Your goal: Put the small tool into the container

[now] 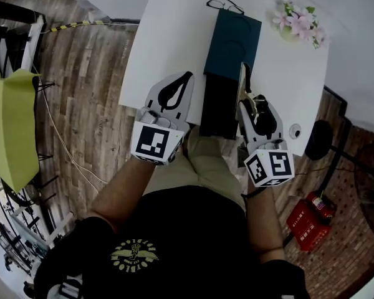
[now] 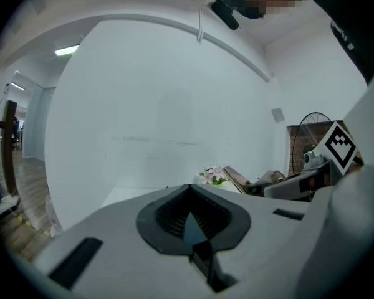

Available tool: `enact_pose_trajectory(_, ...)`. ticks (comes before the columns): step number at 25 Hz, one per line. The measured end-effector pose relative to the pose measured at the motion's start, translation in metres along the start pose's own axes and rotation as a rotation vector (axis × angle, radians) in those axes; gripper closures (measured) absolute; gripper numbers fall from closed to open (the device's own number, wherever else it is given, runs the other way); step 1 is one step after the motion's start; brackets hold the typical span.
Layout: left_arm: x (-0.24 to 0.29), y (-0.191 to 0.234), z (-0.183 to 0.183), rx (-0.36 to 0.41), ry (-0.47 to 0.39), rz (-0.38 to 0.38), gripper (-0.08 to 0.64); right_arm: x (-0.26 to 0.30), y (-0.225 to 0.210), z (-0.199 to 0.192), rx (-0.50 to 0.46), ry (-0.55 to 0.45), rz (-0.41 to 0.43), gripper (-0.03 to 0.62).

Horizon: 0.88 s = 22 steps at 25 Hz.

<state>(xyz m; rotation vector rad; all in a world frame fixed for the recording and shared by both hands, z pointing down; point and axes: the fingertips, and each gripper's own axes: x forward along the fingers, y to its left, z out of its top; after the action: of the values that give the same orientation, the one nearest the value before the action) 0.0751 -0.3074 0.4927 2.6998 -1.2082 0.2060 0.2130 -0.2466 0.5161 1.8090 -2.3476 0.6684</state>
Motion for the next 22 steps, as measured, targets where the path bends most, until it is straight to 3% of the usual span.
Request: enact_pose_trajectory(22, 0.028, -0.034, -0.072, -0.037, 0.098, -0.078, 0.552, 0.031, -0.004, -0.094, 0.035, 0.201, 0.062, 0.368)
